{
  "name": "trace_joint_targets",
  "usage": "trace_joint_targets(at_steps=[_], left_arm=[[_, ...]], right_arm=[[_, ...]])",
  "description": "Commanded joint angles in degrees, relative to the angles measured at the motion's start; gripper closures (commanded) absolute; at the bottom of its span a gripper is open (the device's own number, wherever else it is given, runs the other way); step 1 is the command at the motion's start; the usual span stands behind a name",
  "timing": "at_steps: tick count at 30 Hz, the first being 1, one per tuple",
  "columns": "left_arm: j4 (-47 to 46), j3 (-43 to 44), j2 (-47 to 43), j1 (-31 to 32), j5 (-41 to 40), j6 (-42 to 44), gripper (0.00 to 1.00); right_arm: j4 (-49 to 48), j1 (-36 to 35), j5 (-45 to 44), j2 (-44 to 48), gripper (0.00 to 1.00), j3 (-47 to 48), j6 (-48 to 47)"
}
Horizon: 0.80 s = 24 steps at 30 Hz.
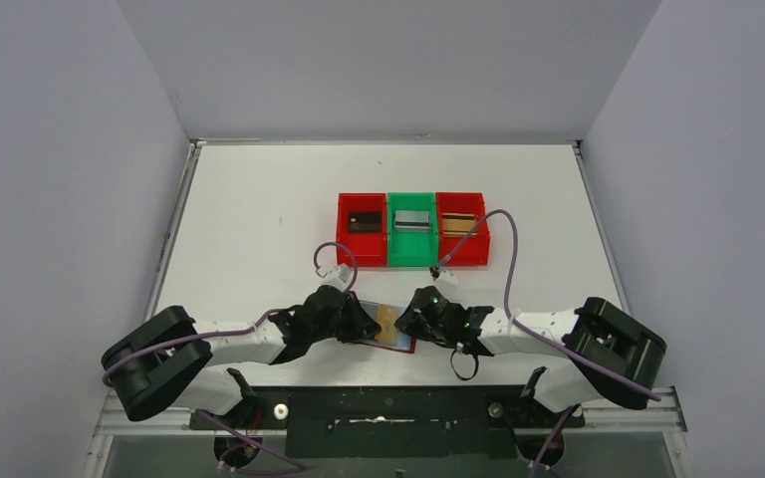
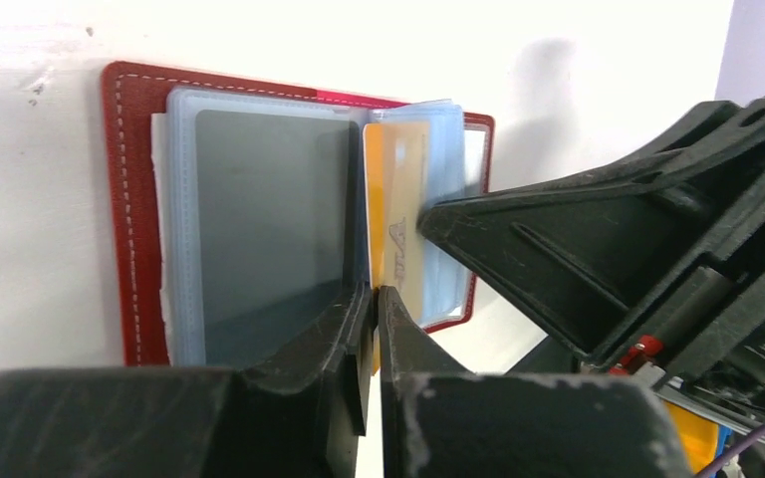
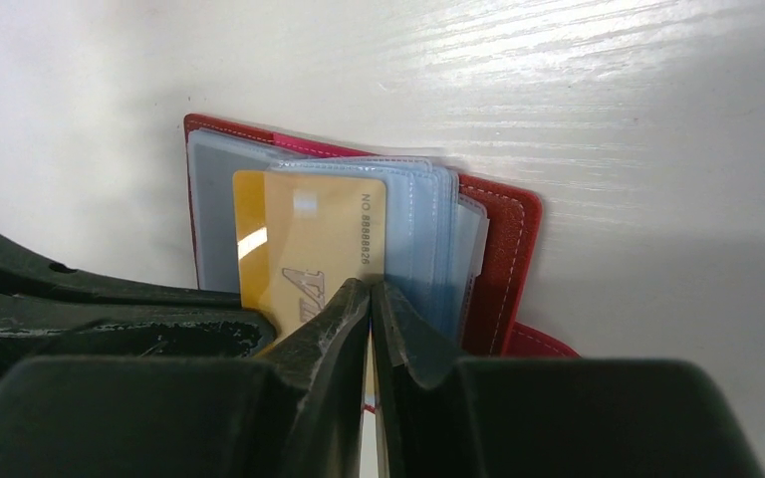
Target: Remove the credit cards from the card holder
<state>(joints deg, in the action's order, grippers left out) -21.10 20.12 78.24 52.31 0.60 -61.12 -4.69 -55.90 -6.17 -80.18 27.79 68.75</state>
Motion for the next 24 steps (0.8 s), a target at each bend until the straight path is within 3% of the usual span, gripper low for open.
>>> trace_joint_targets(at_steps=[1, 17, 24], left_arm=[[0.36, 0.27, -3.39, -0.69, -1.72, 0.89, 0.99], [16.59, 3.25, -14.90, -3.03, -6.40, 6.24, 1.00], [22.17, 4.81, -23.18, -3.47, -8.73, 7.39, 1.00]], right_arm=[[5.63, 0.39, -2.03, -0.75, 0.91, -2.30, -0.01], [10.00, 2.72, -2.60, 2.71, 0.90, 1.13, -4.13], [21.36, 3.43, -9.48, 10.37, 0.76, 12.00, -12.91]])
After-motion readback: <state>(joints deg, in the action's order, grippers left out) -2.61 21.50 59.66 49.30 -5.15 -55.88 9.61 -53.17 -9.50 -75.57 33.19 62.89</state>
